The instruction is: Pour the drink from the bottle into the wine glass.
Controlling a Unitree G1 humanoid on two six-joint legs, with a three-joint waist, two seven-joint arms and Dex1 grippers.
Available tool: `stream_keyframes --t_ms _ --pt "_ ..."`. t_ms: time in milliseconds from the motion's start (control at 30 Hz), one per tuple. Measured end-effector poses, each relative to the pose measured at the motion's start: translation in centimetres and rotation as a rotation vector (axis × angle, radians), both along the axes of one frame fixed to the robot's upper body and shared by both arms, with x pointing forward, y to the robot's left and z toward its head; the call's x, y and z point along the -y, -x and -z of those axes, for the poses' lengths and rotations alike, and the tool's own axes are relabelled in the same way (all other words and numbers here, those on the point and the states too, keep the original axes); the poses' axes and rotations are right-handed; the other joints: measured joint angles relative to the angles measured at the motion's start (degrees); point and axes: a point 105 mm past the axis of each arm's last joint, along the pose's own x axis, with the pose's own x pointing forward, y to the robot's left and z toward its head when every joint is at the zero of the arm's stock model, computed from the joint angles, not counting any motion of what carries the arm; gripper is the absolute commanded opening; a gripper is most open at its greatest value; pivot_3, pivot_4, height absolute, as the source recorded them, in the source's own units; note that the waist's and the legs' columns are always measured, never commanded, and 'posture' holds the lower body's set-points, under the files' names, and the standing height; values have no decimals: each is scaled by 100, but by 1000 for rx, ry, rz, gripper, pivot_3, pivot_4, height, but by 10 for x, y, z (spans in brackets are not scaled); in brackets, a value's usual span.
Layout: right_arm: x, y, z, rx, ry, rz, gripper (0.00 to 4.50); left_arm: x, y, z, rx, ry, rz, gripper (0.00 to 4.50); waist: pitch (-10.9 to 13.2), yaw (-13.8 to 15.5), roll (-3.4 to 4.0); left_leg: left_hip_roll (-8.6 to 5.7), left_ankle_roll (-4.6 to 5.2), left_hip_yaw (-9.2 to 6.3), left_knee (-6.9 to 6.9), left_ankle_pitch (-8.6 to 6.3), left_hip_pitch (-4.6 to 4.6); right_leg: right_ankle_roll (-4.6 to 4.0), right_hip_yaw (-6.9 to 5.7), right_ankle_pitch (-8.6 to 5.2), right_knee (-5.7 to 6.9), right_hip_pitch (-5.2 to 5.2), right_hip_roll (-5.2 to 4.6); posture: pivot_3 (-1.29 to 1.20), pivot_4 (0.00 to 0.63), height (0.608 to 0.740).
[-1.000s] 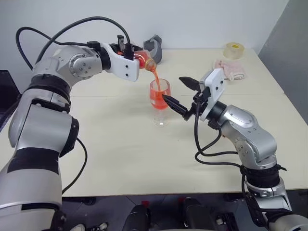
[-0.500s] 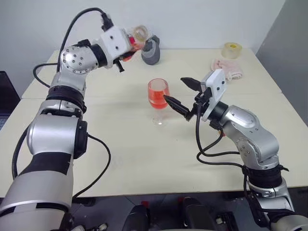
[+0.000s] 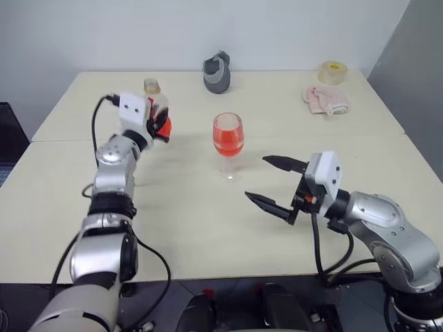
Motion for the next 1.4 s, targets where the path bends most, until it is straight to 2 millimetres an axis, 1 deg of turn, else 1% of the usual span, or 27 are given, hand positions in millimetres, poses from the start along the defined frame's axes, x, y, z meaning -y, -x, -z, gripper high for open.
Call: stream_keyframes --t_ms 33,100,167,200,300,433,533,600,633,767,900,1033,1133,1233,1400 --pt "1 3 1 4 -5 -8 4500 1 3 4 -6 27 -11 896 -3 21 -3 -1 0 -3 0 0 1 0 -5 0 -2 4 0 0 150 740" --pt "5 8 11 -2 -5 -11 4500 4 10 10 2 82 -24 896 -6 78 -7 -1 0 -5 -1 0 3 0 -10 0 -6 8 -1 0 150 740" --pt "9 9 24 -18 6 1 4500 10 16 23 -13 125 -24 896 -7 135 -7 -3 -1 0 0 1 3 0 -8 0 -8 9 -3 0 150 740" --pt "11 8 28 -22 7 6 4500 12 18 29 -28 136 -26 896 -7 148 -7 -3 -2 1 1 1 4 0 -7 0 -6 9 -4 0 150 740" --pt "11 7 27 3 9 11 4500 17 21 45 -66 171 -28 896 -7 174 -8 -6 -3 -1 1 1 6 0 -14 0 -5 10 -3 0 150 740" --pt "13 3 31 11 9 27 4500 24 23 48 -60 223 -17 896 -8 178 -8 -6 -3 0 1 1 6 0 -16 0 -7 11 -3 0 150 740" --pt "12 0 34 7 15 36 4500 24 25 52 -55 226 -19 896 -8 178 -8 -6 -3 -1 0 1 7 0 -18 0 -7 11 -3 0 150 740" --pt "12 -1 33 11 15 40 4500 22 27 55 -53 224 -25 1590 -8 178 -8 -6 -3 1 0 1 8 0 -16 0 -7 12 -4 0 150 740" --pt "12 -3 31 16 13 43 4500 21 28 57 -53 223 -29 1845 -8 179 -8 -6 -3 -1 0 1 7 0 -17 0 -8 12 -3 0 150 740" --pt "11 -5 26 36 12 40 4500 18 29 59 -47 212 -52 3162 -9 189 -8 -6 -3 -1 0 1 8 0 -18 0 -9 14 -4 0 150 740" --pt "11 -6 27 28 14 44 4500 16 31 60 -45 201 -64 4413 -9 200 -8 -5 -3 -1 0 1 8 0 -18 0 -10 14 -4 0 150 740" --pt "12 -6 28 20 15 51 4500 17 39 60 -53 174 -53 4461 -9 202 -8 -4 -3 -2 -1 1 8 0 -18 0 -11 14 -4 0 150 740" --pt "17 -6 34 -8 21 76 4500 23 51 61 -68 148 -25 4461 -10 219 -7 0 -3 -4 -2 1 8 0 -17 0 -12 15 -8 0 150 740" --pt "26 -2 44 -51 27 119 4500 22 67 61 -90 148 -23 4461 -10 243 -7 3 -3 -4 -2 1 8 0 -17 0 -13 16 -11 0 150 740" --pt "31 5 46 -66 20 167 4500 21 78 51 -85 158 -38 4461 -11 270 -6 2 -3 -9 -5 1 23 0 -26 0 -27 42 -10 0 150 740"
